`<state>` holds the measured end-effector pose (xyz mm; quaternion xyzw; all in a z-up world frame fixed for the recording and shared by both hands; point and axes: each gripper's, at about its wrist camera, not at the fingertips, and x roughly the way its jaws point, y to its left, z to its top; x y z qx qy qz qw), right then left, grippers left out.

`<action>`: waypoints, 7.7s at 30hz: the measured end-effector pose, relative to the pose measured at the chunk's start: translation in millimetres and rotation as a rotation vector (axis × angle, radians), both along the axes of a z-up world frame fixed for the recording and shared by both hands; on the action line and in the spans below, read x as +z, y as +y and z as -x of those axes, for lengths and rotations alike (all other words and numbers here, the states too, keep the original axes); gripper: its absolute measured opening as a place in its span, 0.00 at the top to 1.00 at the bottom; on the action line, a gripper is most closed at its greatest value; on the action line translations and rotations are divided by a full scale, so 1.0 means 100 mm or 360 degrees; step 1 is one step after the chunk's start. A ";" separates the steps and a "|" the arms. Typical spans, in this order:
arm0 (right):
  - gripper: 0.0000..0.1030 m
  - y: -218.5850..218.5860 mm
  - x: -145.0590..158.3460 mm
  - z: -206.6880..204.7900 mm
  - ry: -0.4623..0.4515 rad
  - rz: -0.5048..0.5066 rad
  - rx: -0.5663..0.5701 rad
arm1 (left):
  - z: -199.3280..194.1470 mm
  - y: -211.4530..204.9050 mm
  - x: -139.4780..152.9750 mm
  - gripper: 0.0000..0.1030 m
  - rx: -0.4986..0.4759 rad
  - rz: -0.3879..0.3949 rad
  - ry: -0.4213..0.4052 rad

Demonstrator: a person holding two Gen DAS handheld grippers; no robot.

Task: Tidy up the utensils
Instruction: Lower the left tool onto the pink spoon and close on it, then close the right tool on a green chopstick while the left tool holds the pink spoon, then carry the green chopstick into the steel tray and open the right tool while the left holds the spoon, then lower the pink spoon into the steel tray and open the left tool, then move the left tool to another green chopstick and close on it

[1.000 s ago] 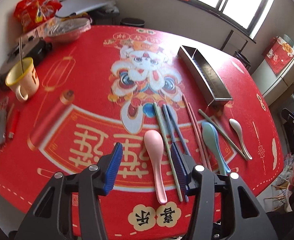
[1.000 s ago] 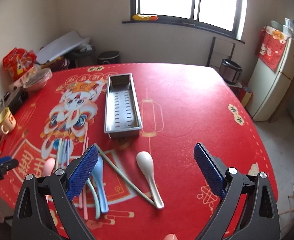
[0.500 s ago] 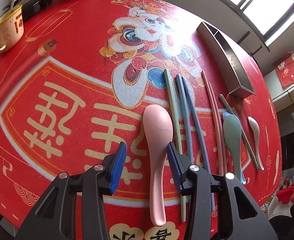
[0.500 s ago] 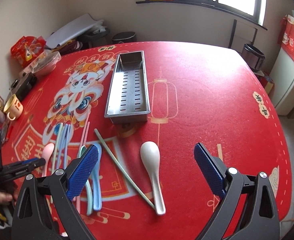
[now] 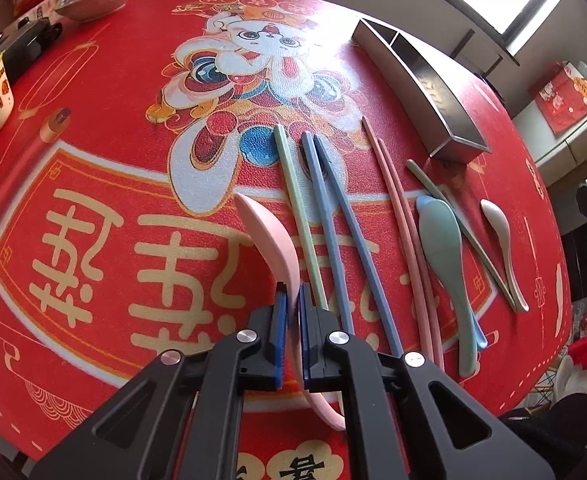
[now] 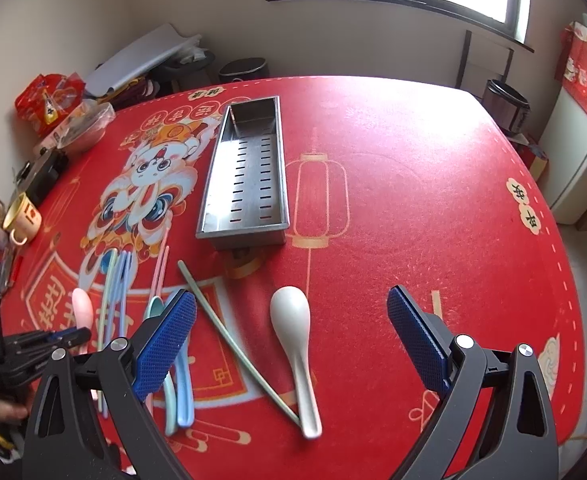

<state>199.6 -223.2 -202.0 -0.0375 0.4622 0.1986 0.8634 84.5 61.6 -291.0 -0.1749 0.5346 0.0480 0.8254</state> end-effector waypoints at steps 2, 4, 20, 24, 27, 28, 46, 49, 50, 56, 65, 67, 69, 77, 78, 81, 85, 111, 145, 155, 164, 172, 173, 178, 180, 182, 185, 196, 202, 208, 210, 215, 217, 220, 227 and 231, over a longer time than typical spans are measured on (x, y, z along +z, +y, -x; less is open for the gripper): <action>0.09 -0.01 -0.01 -0.01 0.0010 -0.0013 0.0004 | 0.04 -0.01 -0.01 0.94 -0.0002 -0.0001 0.0014; 0.09 0.00 -0.02 -0.02 0.0018 -0.0028 0.0019 | 0.07 -0.01 -0.04 0.93 0.0006 0.0006 0.0044; 0.55 0.22 -0.43 -0.03 0.0140 0.0029 0.0461 | 0.19 0.00 -0.07 0.93 0.0029 -0.0034 0.0058; 0.68 0.38 -0.68 -0.01 0.0200 0.0114 0.0617 | 0.19 0.00 -0.07 0.93 0.0030 -0.0040 0.0042; 0.72 0.52 -0.82 0.01 0.0246 0.0137 0.0710 | 0.20 0.02 -0.08 0.93 0.0029 -0.0029 0.0036; 0.73 0.56 -0.85 0.01 0.0259 0.0134 0.0732 | 0.20 0.03 -0.08 0.93 0.0030 -0.0021 0.0034; 0.85 0.82 -1.07 0.07 0.0244 0.0263 0.0779 | 0.29 0.09 -0.06 0.92 0.0055 0.0029 -0.0016; 0.93 0.85 -1.06 0.08 0.0246 0.0254 0.0789 | 0.28 0.08 -0.06 0.92 0.0051 0.0024 -0.0015; 0.94 0.86 -1.05 0.09 0.0240 0.0257 0.0790 | 0.28 0.08 -0.06 0.92 0.0051 0.0027 -0.0016; 0.94 0.81 -1.03 0.10 0.0275 0.0162 0.0776 | 0.30 0.08 -0.06 0.94 0.0061 0.0032 -0.0033; 0.94 0.61 -0.70 0.07 0.0248 -0.0060 0.0718 | 0.31 0.11 0.09 0.94 0.0090 0.0055 -0.0102; 0.94 0.56 -0.63 0.02 0.0251 -0.0113 0.0688 | 0.30 0.10 0.16 0.94 0.0088 0.0047 -0.0131; 0.94 0.50 -0.56 -0.03 0.0253 -0.0164 0.0654 | 0.29 0.10 0.22 0.94 0.0094 0.0052 -0.0153; 0.94 0.45 -0.35 -0.58 0.0337 -0.0332 0.0450 | 0.32 0.15 0.42 0.94 0.0152 0.0084 -0.0226; 0.94 0.47 -0.33 -0.69 0.0350 -0.0349 0.0419 | 0.32 0.16 0.44 0.94 0.0163 0.0089 -0.0235; 0.94 0.63 -0.28 -1.07 0.0373 -0.0364 0.0347 | 0.32 0.20 0.51 0.94 0.0192 0.0093 -0.0260; 0.94 0.98 -0.31 -1.50 0.0344 -0.0280 0.0303 | 0.34 0.27 0.59 0.94 0.0238 0.0086 -0.0292; 0.92 1.49 -0.93 -2.04 0.0516 -0.0226 0.0125 | 0.47 0.36 0.80 0.94 0.0310 0.0027 -0.0284; 0.13 -0.58 -0.55 -1.07 0.0226 -0.0348 0.0030 | -1.21 -0.98 0.89 0.94 -0.0147 0.0037 -0.0289; 0.13 -1.07 -0.54 -1.12 0.0224 -0.0400 -0.0078 | -2.02 -1.20 0.70 0.94 -0.0165 0.0013 -0.0136; 0.13 -1.50 -0.67 -0.95 0.0268 -0.0398 -0.0309 | -2.61 -1.17 0.40 0.94 -0.0272 -0.0140 0.0028; 0.13 -1.72 -0.70 -0.84 0.0264 -0.0385 -0.0463 | -2.85 -1.27 0.17 0.94 -0.0380 -0.0221 0.0116; 0.13 -1.73 -0.70 -0.83 0.0263 -0.0380 -0.0472 | -2.86 -1.28 0.15 0.94 -0.0390 -0.0231 0.0123; 0.13 -1.70 -0.67 -0.79 0.0262 -0.0373 -0.0491 | -2.88 -1.28 0.07 0.94 -0.0398 -0.0234 0.0147; 0.13 -1.69 -0.66 -0.78 0.0262 -0.0368 -0.0491 | -2.88 -1.28 0.06 0.94 -0.0397 -0.0197 0.0137; 0.13 -1.66 -0.66 -0.77 0.0268 -0.0361 -0.0491 | -2.87 -1.26 0.04 0.94 -0.0390 -0.0163 0.0135; 0.13 -1.64 -0.66 -0.76 0.0272 -0.0350 -0.0483 | -2.88 -1.25 0.02 0.93 -0.0377 -0.0110 0.0117; 0.13 -1.33 -0.56 -0.74 0.0249 -0.0332 -0.0373 | -2.45 -0.97 0.57 0.80 -0.0364 -0.0027 -0.0108; 0.13 -0.92 -0.51 -0.66 0.0237 -0.0345 -0.0212 | -1.75 -0.54 0.90 0.78 -0.0278 -0.0018 -0.0217; 0.13 -0.46 -0.51 -0.57 0.0281 -0.0331 -0.0017 | -0.91 -0.21 0.88 0.75 -0.0127 -0.0039 -0.0224; 0.13 -0.31 -0.50 -0.53 0.0273 -0.0276 0.0039 | -0.66 -0.14 0.79 0.75 -0.0073 -0.0034 -0.0197; 0.13 -0.06 -0.52 -0.52 0.0345 -0.0246 0.0117 | -0.19 -0.10 0.51 0.75 0.0027 -0.0018 -0.0103; 0.13 0.01 -0.54 -0.50 0.0353 -0.0228 0.0139 | -0.06 -0.10 0.39 0.75 0.0081 -0.0016 -0.0075; 0.13 0.12 -0.56 -0.46 0.0373 -0.0201 0.0185 | 0.03 -0.06 0.25 0.75 0.0143 0.0001 -0.0052; 0.13 0.18 -0.58 -0.41 0.0385 -0.0160 0.0216 | -0.09 -0.04 0.12 0.75 0.0143 -0.0073 -0.0042; 0.13 0.09 -0.58 -0.42 0.0379 -0.0165 0.0173 | -0.21 -0.03 0.05 0.78 0.0132 -0.0097 -0.0021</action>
